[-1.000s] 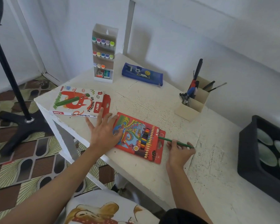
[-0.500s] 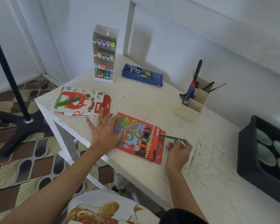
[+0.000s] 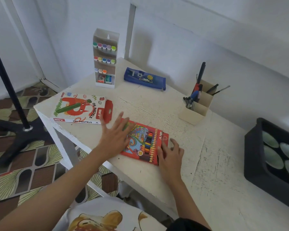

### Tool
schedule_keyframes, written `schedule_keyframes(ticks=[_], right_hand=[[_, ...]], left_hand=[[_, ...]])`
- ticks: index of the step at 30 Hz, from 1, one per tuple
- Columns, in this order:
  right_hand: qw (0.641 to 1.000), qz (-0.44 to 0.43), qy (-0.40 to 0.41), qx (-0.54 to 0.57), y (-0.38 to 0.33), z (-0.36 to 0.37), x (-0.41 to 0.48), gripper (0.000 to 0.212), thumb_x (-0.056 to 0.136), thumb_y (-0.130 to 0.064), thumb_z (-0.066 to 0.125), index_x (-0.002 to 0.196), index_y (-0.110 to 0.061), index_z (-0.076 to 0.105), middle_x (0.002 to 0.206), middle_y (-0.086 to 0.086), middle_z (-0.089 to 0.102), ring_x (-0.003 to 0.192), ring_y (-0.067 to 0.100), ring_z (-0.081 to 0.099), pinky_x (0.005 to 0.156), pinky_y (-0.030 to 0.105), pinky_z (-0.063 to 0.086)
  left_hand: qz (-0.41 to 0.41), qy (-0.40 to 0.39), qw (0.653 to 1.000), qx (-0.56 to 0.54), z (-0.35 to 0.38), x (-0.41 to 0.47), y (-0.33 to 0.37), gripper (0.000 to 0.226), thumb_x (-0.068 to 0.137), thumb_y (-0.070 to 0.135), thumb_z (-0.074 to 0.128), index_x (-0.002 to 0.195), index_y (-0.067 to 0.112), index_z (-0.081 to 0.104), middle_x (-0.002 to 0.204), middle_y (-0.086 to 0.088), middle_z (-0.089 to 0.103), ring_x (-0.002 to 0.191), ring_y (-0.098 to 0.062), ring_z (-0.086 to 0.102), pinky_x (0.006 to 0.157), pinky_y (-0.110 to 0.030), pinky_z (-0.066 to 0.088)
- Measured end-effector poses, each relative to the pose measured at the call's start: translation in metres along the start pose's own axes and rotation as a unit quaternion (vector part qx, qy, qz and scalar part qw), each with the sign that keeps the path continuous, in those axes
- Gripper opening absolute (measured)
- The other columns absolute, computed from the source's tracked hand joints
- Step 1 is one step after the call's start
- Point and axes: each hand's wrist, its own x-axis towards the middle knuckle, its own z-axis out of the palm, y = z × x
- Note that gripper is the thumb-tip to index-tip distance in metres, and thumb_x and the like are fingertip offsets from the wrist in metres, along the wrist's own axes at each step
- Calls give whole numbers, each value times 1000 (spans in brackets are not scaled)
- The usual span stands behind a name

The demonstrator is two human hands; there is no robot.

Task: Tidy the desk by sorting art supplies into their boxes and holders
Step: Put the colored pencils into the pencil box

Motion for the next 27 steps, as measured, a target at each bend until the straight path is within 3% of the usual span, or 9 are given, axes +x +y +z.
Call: schedule_keyframes(ticks=[4, 6, 10, 13, 16, 19, 21, 24, 27], right_hand=[[999, 18, -34, 1, -1, -3, 3, 49, 97, -45, 38, 142, -25, 39, 146, -1, 29, 129, 18, 20, 106, 36, 31], [995, 51, -36, 81, -3, -11, 7, 44, 97, -42, 39, 137, -22, 45, 139, 0, 36, 129, 18, 29, 104, 33, 32], [969, 112, 14, 217, 0, -36, 9, 20, 98, -29, 44, 112, -26, 59, 120, -2, 53, 111, 10, 49, 89, 22, 37], [958, 135, 72, 243, 9, -48, 4, 21, 98, -26, 46, 113, -24, 61, 122, 0, 55, 113, 13, 50, 87, 21, 35], [920, 189, 95, 331, 14, -55, 0, 41, 95, -36, 49, 133, -25, 43, 134, 1, 46, 123, 18, 45, 94, 30, 38], [868, 217, 31, 446, 8, -63, 4, 67, 88, -36, 59, 144, -29, 23, 140, 4, 44, 123, 23, 48, 93, 34, 43], [886, 168, -38, 431, -8, -71, 12, 72, 82, -36, 65, 143, -29, 27, 131, 1, 52, 115, 18, 54, 86, 29, 47], [920, 90, 25, 382, -36, -82, 27, 36, 86, -19, 67, 117, -25, 51, 112, 0, 62, 103, 18, 61, 74, 27, 52], [941, 27, 110, 319, -49, -89, 37, 15, 89, -13, 62, 93, -25, 54, 96, -8, 64, 91, 13, 65, 72, 29, 56]], left_hand=[[51, -151, 984, -82, -7, 26, -6, 90, 76, 76, 0, 151, 28, 12, 158, 1, 16, 147, -18, 4, 107, -70, -6], [69, -217, 968, -107, -12, 42, -2, 92, 77, 80, 11, 152, 25, 5, 157, -1, 18, 145, -20, 12, 112, -60, -1], [85, -226, 959, -147, -23, 69, 6, 94, 74, 63, 64, 147, 18, 26, 128, -5, 43, 119, -21, 39, 99, -36, 32], [24, -224, 948, -225, -28, 76, 11, 73, 64, 61, 75, 118, 18, 53, 106, 1, 50, 105, -19, 50, 87, -34, 43], [-84, -148, 927, -334, -39, 78, 20, 56, 63, 52, 81, 99, 20, 54, 93, 5, 57, 85, -15, 59, 76, -31, 47], [-177, -74, 824, -533, -56, 79, 31, 46, 67, 34, 84, 97, 19, 52, 84, 11, 62, 73, -9, 65, 72, -31, 56], [-185, -44, 739, -647, -66, 80, 40, 39, 71, 17, 81, 100, 17, 55, 86, 10, 66, 70, -4, 68, 65, -26, 59], [-145, 1, 685, -714, -76, 78, 46, 35, 74, 4, 77, 101, 18, 60, 92, 9, 70, 77, -5, 70, 61, -19, 55], [-136, 22, 665, -734, -78, 73, 42, 29, 77, 3, 72, 96, 21, 62, 87, 13, 72, 82, -11, 71, 68, -25, 58]])
